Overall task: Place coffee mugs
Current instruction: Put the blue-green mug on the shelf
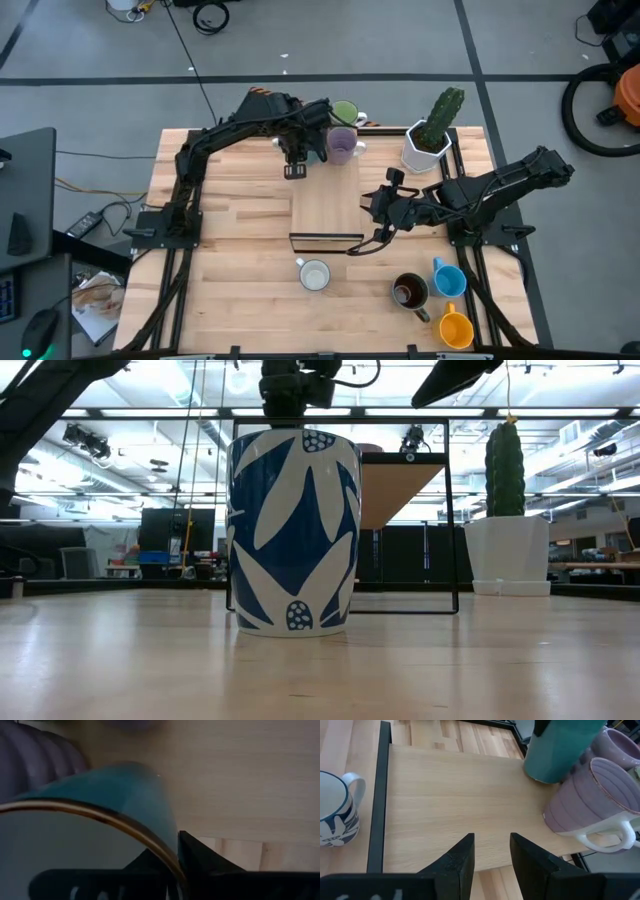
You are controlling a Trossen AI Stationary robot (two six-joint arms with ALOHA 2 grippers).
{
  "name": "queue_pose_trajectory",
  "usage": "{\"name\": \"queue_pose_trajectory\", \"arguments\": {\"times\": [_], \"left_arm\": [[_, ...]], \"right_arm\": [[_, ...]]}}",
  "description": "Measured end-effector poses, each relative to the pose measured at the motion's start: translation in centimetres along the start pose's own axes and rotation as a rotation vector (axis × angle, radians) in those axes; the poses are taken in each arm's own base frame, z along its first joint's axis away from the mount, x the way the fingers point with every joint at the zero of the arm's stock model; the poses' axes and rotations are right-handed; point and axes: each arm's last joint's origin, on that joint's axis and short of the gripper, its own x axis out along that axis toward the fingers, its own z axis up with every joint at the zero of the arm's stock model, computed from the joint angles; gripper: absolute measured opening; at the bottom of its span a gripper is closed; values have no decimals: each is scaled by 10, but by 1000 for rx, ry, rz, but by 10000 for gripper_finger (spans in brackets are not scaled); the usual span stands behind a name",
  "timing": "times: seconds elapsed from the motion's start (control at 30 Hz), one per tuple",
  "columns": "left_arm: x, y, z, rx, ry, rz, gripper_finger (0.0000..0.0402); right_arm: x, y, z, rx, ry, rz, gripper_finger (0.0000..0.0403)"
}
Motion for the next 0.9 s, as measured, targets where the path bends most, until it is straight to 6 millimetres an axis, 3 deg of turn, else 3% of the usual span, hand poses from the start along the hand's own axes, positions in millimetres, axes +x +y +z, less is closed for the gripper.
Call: {"name": "queue_pose_trajectory", "arguments": {"times": [0.6, 0.9], "left_arm": [[0, -8, 11, 58, -60, 44, 66], [0, -6, 13, 61, -73, 98, 130]], "right_arm": [[0, 0, 0, -2, 1, 0, 130], [0, 0, 0, -6, 3, 0, 130]]}}
